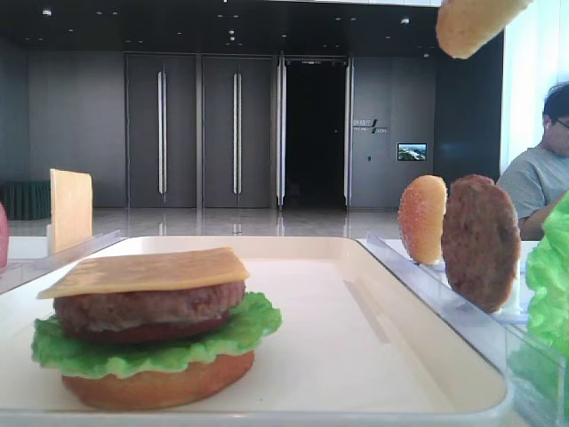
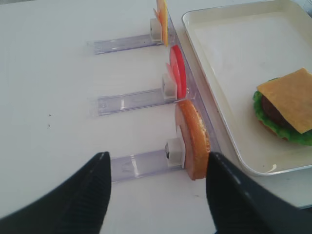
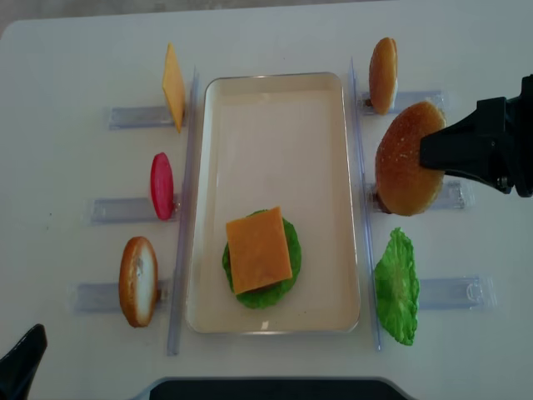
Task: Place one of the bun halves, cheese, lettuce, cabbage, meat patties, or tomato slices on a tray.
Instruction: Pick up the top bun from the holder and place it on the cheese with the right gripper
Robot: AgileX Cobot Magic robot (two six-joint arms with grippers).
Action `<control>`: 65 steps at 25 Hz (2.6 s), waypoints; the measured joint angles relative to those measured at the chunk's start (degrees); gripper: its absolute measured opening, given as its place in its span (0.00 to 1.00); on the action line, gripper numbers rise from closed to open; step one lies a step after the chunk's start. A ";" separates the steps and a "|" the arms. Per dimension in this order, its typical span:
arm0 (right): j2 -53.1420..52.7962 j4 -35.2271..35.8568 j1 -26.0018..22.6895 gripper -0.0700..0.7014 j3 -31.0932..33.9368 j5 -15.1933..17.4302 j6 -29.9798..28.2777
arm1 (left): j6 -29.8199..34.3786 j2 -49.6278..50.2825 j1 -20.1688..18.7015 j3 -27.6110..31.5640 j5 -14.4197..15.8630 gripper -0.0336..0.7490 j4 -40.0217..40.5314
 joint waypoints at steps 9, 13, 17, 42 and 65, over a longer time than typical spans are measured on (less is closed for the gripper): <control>0.00 9.14 0.08 0.28 4.70 1.96 -8.58 | 0.00 0.00 0.00 0.00 0.00 0.65 0.00; 0.20 10.62 2.93 0.28 6.98 -1.46 -10.66 | 0.00 0.00 0.00 0.00 0.00 0.65 0.00; 3.08 12.90 6.32 0.28 7.49 -4.36 -13.82 | 0.00 0.00 0.00 0.00 0.00 0.65 0.00; 26.66 39.28 30.13 0.28 7.37 -14.54 -35.86 | 0.00 0.00 0.00 0.00 0.00 0.65 0.00; 35.17 40.11 34.48 0.28 -1.73 -11.14 -35.31 | 0.00 0.00 0.00 0.00 0.00 0.65 0.00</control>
